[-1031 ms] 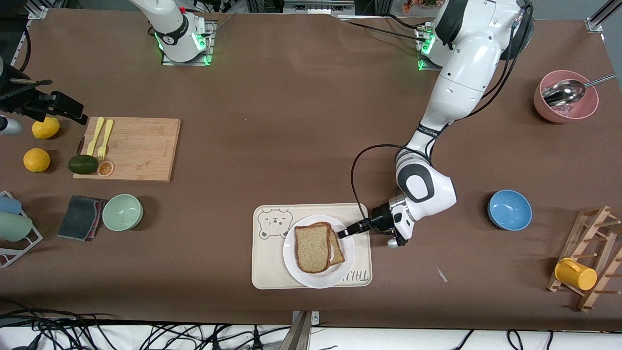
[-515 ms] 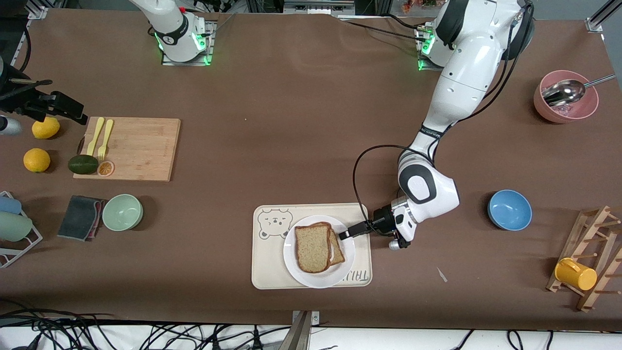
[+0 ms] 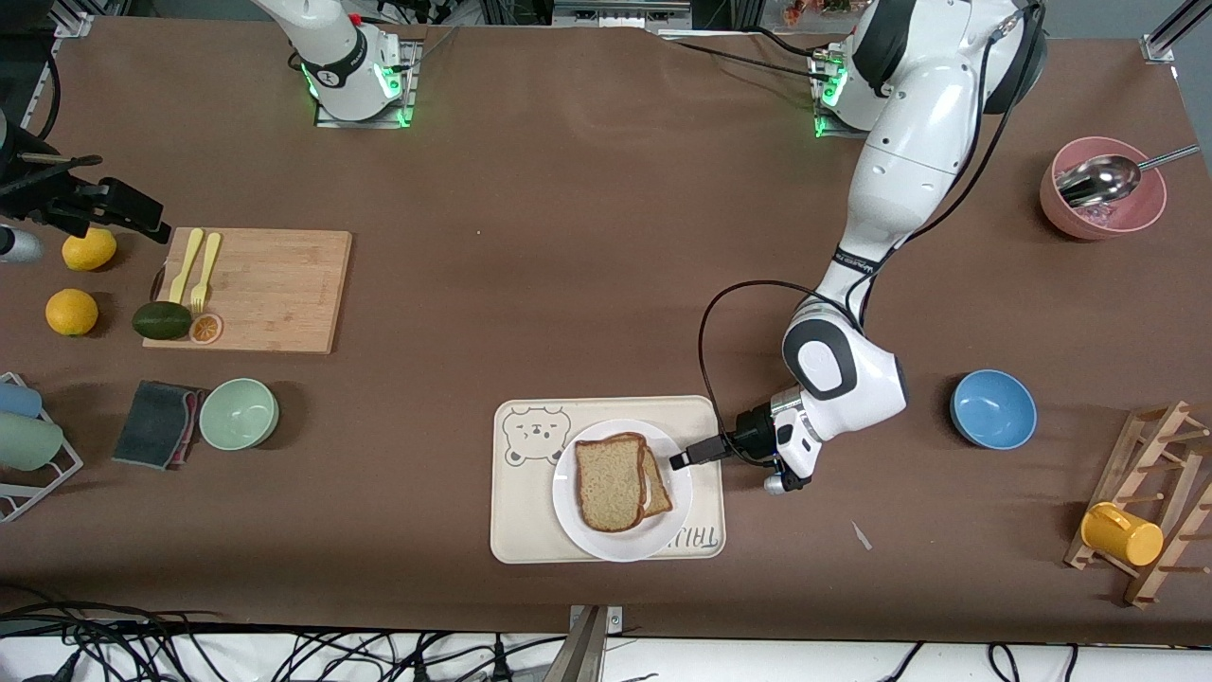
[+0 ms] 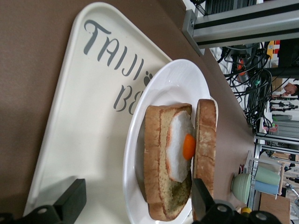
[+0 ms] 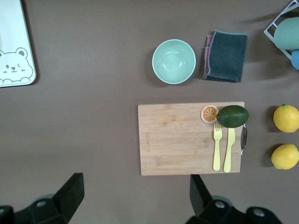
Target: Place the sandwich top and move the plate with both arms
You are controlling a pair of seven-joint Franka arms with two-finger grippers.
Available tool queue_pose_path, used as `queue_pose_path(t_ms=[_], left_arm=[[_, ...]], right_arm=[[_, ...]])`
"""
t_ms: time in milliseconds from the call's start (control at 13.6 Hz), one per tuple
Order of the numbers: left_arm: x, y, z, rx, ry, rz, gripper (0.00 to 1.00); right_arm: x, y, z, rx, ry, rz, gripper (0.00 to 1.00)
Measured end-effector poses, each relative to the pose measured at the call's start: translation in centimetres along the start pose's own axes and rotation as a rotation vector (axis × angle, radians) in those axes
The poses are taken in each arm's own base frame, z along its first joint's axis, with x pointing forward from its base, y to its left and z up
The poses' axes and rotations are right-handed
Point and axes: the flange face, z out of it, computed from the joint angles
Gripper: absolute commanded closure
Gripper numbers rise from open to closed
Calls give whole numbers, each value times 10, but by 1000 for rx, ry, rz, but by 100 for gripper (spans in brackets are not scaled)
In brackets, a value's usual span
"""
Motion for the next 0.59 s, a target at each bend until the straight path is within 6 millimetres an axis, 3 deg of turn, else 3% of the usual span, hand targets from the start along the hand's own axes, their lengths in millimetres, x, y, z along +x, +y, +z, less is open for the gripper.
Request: queue_pose_path(t_ms=[589], left_arm=[[1,41,-30,78,-14,56,0]], right_arm=[[0,0,0,0,0,0,0]])
